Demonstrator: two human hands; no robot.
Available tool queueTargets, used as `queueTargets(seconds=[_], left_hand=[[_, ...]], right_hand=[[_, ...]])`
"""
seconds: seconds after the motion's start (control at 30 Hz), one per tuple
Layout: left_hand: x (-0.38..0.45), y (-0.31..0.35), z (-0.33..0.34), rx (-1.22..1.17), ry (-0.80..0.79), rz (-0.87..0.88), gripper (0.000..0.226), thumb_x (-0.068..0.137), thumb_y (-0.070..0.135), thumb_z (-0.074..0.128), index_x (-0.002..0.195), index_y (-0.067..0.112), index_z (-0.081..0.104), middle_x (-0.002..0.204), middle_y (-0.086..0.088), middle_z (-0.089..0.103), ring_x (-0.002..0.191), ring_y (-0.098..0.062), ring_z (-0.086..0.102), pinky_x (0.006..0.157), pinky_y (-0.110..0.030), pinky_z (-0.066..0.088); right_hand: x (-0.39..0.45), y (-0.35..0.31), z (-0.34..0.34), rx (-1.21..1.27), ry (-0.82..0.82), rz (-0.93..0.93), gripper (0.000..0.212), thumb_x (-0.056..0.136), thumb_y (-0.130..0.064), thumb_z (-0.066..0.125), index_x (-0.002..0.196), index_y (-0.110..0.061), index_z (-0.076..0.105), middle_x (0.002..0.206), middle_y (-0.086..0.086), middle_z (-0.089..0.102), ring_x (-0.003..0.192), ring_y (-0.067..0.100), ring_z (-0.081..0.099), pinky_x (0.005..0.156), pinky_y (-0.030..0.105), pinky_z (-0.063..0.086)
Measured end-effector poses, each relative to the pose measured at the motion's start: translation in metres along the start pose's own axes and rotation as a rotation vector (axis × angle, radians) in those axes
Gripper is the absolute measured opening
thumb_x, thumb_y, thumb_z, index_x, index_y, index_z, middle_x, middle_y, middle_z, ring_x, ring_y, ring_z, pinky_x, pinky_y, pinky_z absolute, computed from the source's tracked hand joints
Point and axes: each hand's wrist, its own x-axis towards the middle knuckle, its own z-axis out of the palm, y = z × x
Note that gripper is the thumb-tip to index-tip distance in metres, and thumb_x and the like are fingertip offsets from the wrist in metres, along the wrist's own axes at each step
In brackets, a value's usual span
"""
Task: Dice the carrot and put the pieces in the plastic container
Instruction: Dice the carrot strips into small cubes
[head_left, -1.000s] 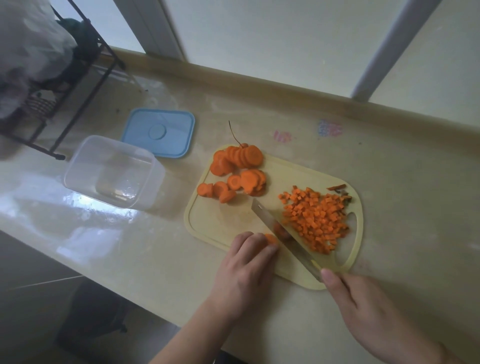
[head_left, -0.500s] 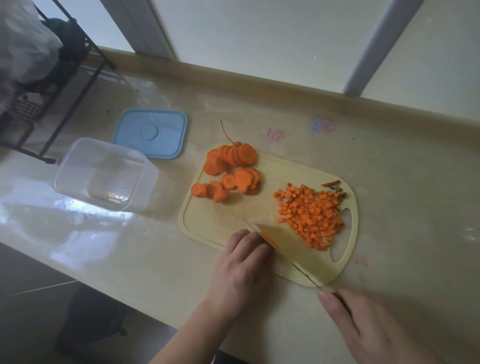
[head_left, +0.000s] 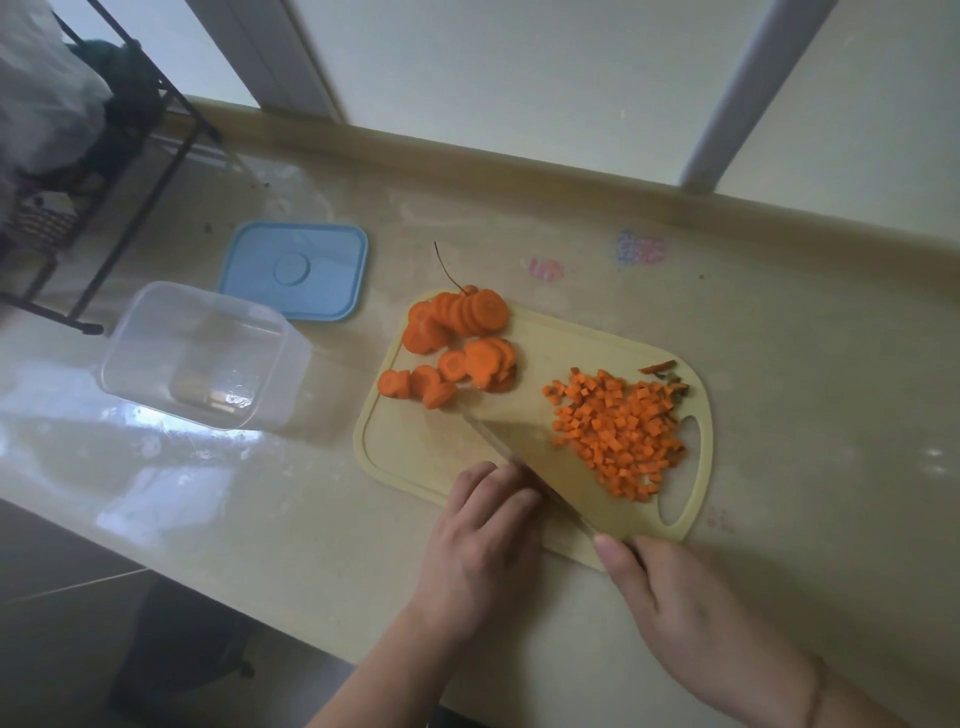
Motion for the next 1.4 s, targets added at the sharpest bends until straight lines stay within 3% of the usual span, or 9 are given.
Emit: queueTargets(seconds=[0.27,0.4,0.57,0.77,0.97,1.1,1.4], left_hand=[[-0.003,0.002,0.0,-0.008,0.03,-0.048,0.012,0.084,0.003,0.079,0.095,0.001,0.073,0.101,-0.011,0.065,0.098,-0.03,0.06,0.093,-0.037,0.052],[-0.003,0.001,0.001,-0.015,0.041,-0.054,0.015,0.081,0.003,0.08,0.094,0.001,0.073,0.103,-0.011,0.066,0.102,-0.027,0.06,0.094,-0.037,0.052],[-0.005,-0.001,0.003,-0.013,0.042,-0.056,0.017,0.082,0.003,0.08,0.097,0.001,0.074,0.107,-0.01,0.068,0.103,-0.03,0.062,0.094,-0.037,0.053],[-0.004,-0.002,0.002,-0.018,0.054,-0.045,0.02,0.08,0.002,0.081,0.099,0.002,0.076,0.107,-0.009,0.069,0.105,-0.028,0.062,0.095,-0.037,0.053],[-0.004,-0.002,0.003,0.003,0.076,-0.019,0.013,0.08,0.002,0.081,0.092,0.001,0.076,0.103,-0.01,0.07,0.1,-0.028,0.062,0.091,-0.036,0.054],[-0.005,-0.003,0.001,0.012,0.056,-0.004,0.013,0.08,0.001,0.082,0.091,0.002,0.074,0.101,-0.009,0.068,0.099,-0.026,0.06,0.088,-0.036,0.054],[-0.015,-0.006,0.0,0.045,0.056,0.027,0.014,0.093,0.012,0.072,0.101,0.001,0.077,0.105,-0.01,0.069,0.1,-0.03,0.063,0.091,-0.036,0.054]], right_hand=[[-0.007,0.01,-0.01,0.07,-0.01,0.048,0.085,0.076,-0.086,0.012,0.065,-0.01,0.049,0.067,0.002,0.061,0.057,0.01,0.056,0.059,0.033,0.041],[-0.018,0.006,-0.011,0.06,-0.019,0.041,0.078,0.073,-0.089,0.009,0.077,-0.022,0.049,0.066,-0.003,0.059,0.058,0.009,0.056,0.055,0.027,0.038],[-0.026,0.013,-0.009,0.021,-0.014,0.062,0.098,0.068,-0.094,0.001,0.076,-0.015,0.059,0.073,-0.005,0.064,0.067,0.005,0.06,0.065,0.032,0.048],[-0.039,0.013,-0.015,-0.073,-0.048,0.172,0.116,0.054,-0.096,-0.013,0.081,-0.014,0.063,0.08,0.004,0.068,0.083,0.007,0.06,0.074,0.026,0.047],[-0.016,0.002,0.0,-0.044,-0.051,0.039,0.075,0.081,-0.077,0.007,0.068,-0.018,0.05,0.062,0.0,0.058,0.064,0.009,0.058,0.064,0.035,0.046],[-0.01,0.008,-0.001,0.027,-0.012,0.011,0.077,0.081,-0.082,0.01,0.059,-0.016,0.043,0.065,-0.007,0.058,0.057,0.011,0.054,0.056,0.035,0.04],[-0.014,0.011,0.001,0.046,0.006,0.049,0.081,0.077,-0.086,0.01,0.06,-0.014,0.044,0.059,-0.006,0.057,0.053,0.012,0.053,0.057,0.039,0.042]])
